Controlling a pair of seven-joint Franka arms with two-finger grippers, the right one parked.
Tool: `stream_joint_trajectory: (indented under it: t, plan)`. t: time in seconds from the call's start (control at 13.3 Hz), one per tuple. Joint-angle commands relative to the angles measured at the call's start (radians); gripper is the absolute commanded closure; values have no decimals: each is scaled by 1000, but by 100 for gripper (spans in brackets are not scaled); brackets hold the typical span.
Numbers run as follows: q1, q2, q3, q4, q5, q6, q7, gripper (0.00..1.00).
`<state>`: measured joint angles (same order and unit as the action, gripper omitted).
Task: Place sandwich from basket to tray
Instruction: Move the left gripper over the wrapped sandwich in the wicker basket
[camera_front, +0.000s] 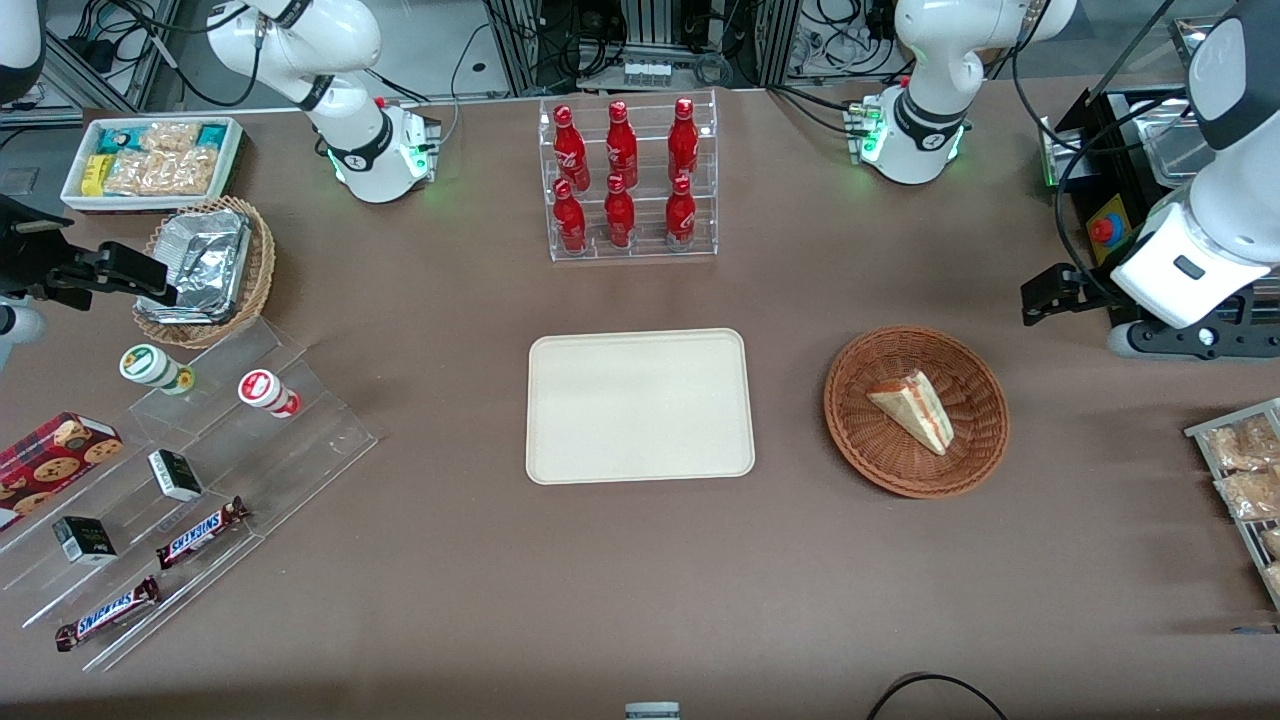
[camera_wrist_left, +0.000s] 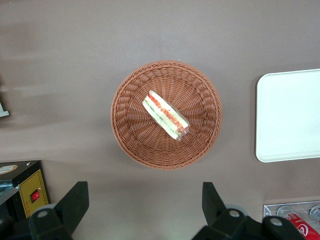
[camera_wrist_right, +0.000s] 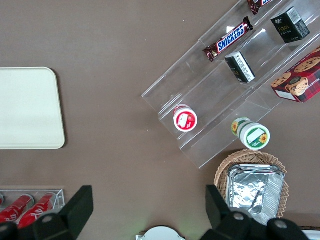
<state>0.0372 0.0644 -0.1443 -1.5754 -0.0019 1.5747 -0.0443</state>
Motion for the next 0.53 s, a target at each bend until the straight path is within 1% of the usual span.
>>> stream_joint_trajectory:
  t: [0.0,0.15,0.45]
  plan:
    - [6,-6,-1,9,-10,-15,12,0]
    - [3,8,-1,-3,-10,-9,9,0]
    - [-7,83,-8,-76,-10,34,4,0]
